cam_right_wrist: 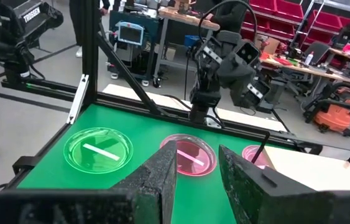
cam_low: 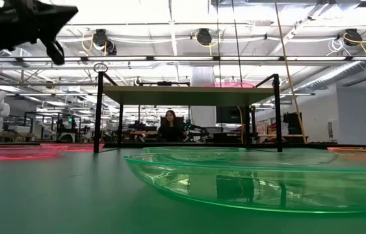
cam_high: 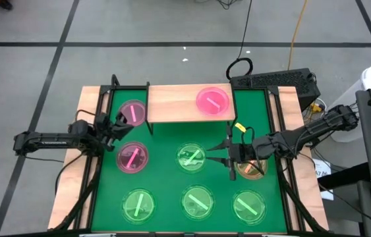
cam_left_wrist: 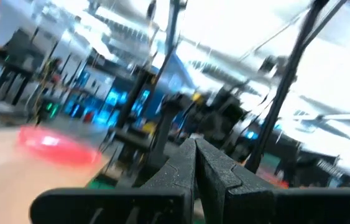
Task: Place and stack plates onto a shelf
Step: Put the top green transparent plate on the shelf
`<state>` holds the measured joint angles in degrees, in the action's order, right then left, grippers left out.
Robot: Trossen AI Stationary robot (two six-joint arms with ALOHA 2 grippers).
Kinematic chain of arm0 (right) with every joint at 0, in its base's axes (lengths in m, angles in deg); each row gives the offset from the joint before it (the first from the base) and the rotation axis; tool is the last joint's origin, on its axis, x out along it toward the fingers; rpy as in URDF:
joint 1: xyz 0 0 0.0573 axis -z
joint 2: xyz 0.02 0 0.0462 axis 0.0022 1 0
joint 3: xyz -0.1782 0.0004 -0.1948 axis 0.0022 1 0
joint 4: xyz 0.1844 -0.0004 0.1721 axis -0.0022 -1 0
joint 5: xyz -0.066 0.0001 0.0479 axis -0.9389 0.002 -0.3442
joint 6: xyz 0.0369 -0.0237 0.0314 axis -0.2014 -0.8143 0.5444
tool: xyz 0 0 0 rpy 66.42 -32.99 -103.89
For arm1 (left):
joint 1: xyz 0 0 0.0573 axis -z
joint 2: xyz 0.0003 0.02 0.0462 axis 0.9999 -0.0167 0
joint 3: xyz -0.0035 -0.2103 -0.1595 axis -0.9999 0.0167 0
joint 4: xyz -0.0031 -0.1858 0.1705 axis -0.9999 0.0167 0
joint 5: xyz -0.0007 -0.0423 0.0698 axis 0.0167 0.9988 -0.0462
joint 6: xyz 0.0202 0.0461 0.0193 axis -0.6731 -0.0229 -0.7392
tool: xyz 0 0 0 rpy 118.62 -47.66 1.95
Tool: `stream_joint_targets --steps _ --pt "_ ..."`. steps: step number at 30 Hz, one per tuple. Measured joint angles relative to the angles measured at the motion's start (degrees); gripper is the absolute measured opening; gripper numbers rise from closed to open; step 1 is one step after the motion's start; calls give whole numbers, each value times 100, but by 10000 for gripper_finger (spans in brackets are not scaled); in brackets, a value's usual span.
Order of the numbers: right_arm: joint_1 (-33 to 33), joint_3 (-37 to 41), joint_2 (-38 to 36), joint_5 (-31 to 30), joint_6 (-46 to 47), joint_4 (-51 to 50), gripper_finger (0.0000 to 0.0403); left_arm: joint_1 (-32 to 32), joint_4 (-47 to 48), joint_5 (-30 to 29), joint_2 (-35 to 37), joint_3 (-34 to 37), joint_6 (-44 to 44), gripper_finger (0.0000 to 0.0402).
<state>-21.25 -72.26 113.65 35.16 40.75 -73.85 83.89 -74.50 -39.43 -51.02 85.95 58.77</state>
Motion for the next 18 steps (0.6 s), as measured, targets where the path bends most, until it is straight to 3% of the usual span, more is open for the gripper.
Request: stream_joint_targets --steps 5,9,13,18 --pt "0 0 0 2 2 0 105 -1 -489 12 1 0 -23 15" --pt "0 71 -2 0 28 39 105 5 -598 151 -40 -274 -767 15" --pt "0 232 2 -15 32 163 105 126 816 344 -315 -1246 -1481 15" --pt "0 371 2 -32 86 370 105 524 2681 -117 -1311 -2489 -2499 15"
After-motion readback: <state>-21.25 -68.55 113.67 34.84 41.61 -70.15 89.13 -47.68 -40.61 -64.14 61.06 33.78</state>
